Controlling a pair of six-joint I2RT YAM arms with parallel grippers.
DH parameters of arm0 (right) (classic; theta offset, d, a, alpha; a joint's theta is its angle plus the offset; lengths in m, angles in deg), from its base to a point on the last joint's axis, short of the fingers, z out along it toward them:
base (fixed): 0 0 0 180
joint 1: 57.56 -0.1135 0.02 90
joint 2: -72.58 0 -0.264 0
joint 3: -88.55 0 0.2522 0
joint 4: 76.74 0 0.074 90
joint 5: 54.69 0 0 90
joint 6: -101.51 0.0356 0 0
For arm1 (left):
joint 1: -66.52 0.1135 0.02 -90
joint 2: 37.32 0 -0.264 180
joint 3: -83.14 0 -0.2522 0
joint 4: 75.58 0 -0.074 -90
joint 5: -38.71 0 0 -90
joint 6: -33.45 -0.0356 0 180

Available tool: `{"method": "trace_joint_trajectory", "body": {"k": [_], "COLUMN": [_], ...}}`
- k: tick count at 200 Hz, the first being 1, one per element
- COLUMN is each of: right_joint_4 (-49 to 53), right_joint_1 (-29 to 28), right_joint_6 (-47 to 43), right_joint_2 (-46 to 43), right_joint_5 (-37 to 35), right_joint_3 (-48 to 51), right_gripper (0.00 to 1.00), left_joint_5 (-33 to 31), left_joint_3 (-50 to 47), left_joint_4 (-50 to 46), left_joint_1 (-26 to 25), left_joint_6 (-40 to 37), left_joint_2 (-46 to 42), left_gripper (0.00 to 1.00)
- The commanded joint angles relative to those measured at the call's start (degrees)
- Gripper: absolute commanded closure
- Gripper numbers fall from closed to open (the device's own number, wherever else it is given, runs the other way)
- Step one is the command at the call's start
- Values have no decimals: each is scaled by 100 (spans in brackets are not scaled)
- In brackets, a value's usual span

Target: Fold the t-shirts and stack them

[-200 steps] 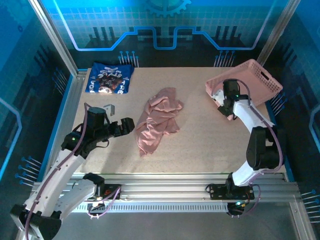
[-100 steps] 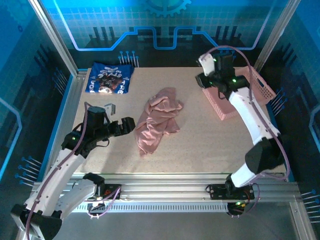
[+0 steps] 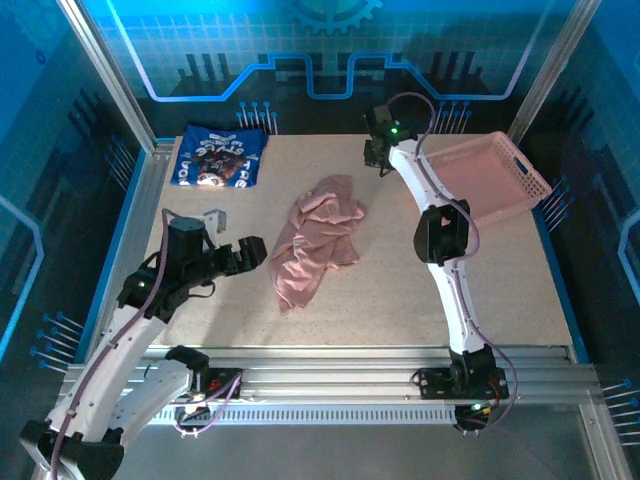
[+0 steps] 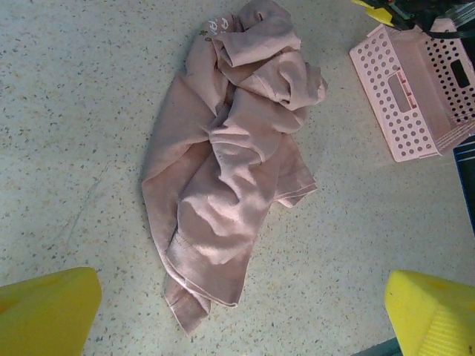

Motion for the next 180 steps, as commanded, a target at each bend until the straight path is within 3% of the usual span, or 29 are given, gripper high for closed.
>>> {"method": "trace_joint_trajectory", "body": {"k": [1, 81, 132, 158, 180], "right_joint_4": [844, 491, -102, -933, -1412], "right_joint_1": [37, 51, 157, 317, 317], "right_joint_6": [372, 94, 580, 549, 157], "right_joint_2": [196, -1632, -3840, -5160, -5828], "right_joint_5": [-737, -1635, -1945, -1231, -488], "right_joint_3": [-302, 2738, 5748, 7045, 7369], "right_gripper": [59, 56, 54, 50, 44], "left_joint_5": [-30, 61, 163, 215, 254], "left_joint_3": [-96, -50, -151, -218, -210], "left_joint_4": [-337, 7, 215, 217, 209], "left_joint_1": [71, 151, 212, 256, 265], "left_joint_6": [-71, -370, -412, -421, -436], "left_joint_2": [-177, 141, 271, 226, 242], "left_gripper": [1, 1, 1, 1, 1]}}
